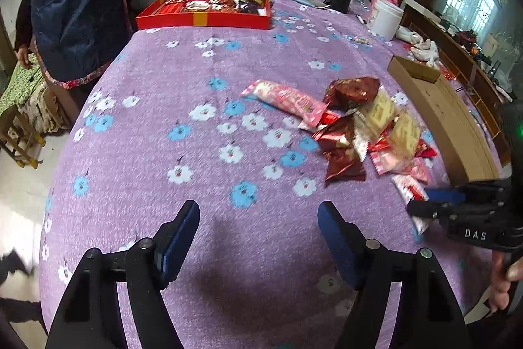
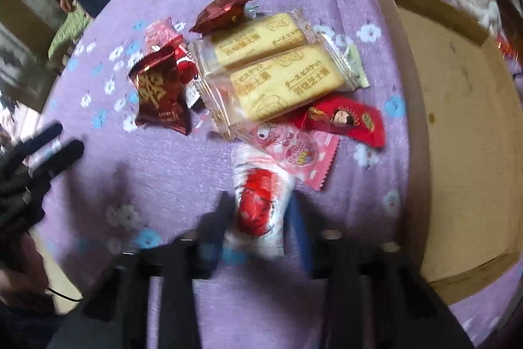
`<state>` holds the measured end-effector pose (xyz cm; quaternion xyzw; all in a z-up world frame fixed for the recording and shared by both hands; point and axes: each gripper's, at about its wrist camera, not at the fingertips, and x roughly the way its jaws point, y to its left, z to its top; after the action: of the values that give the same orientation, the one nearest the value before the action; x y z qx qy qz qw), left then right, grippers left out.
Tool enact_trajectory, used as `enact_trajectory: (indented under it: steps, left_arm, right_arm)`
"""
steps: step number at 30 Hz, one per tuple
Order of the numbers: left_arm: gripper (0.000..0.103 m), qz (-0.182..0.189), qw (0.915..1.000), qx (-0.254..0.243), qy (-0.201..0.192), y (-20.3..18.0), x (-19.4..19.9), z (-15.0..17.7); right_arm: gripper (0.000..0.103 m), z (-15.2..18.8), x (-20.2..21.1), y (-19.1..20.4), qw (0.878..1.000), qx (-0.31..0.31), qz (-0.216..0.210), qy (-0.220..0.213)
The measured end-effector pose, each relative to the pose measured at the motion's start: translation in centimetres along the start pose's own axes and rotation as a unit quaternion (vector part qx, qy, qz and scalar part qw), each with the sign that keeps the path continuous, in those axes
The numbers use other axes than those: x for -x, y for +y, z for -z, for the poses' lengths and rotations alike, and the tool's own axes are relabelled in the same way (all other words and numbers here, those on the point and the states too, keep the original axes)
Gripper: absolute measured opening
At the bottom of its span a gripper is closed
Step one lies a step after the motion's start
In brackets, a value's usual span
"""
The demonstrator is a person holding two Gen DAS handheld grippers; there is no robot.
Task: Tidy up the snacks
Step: 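Grasp the white-and-red packet with the right gripper, then grasp the red foil candy with the left gripper while right carries packet toward tray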
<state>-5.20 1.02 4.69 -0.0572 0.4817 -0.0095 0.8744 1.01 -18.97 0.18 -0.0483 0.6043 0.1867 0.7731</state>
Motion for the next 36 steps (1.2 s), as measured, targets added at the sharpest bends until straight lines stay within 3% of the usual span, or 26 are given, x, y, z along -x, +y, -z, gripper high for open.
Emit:
enact_trajectory:
  steps: [13, 19, 21, 22, 26, 32, 36]
  left_arm:
    - [0.078, 0.07, 0.9972, -0.004, 0.026, -4.0, -2.0, -3.3]
    - [0.078, 0.066, 0.996, -0.005, 0.059, -5.6, -5.0, -4.7]
    - [0.073, 0.053, 0.9963, -0.011, 0.066, -6.0, -6.4, -4.8]
    - [0.06, 0.05, 0.9961, -0.013, 0.072, -6.1, -7.0, -4.7]
    - [0.044, 0.024, 0.9974, -0.04, 0.054, -6.9, -7.2, -4.4]
    - [0.034, 0.038, 0.9979, -0.033, 0.042, -6.7, -5.6, -3.1]
    - [0.034, 0.038, 0.9978, -0.039, 0.037, -7.0, -4.4, -2.3]
  right_arm:
    - [0.027, 2.8, 0.8, -2.4, 0.999, -0.011, -0.035, 0.011]
    - [0.027, 2.3, 0.7, -2.3, 0.999, 0.003, -0.033, 0.005]
    - [0.027, 2.7, 0.8, -2.3, 0.999, 0.005, -0.035, 0.005]
    - [0.027, 2.7, 0.9, -2.3, 0.999, 0.006, -0.036, 0.006]
    - [0.027, 2.8, 0.9, -2.2, 0.999, 0.009, -0.041, 0.007]
    - [0.026, 2.7, 1.0, -2.5, 0.999, 0.013, -0.049, 0.007]
    - [0.022, 2.5, 1.3, -3.0, 0.998, 0.006, -0.065, 0.003]
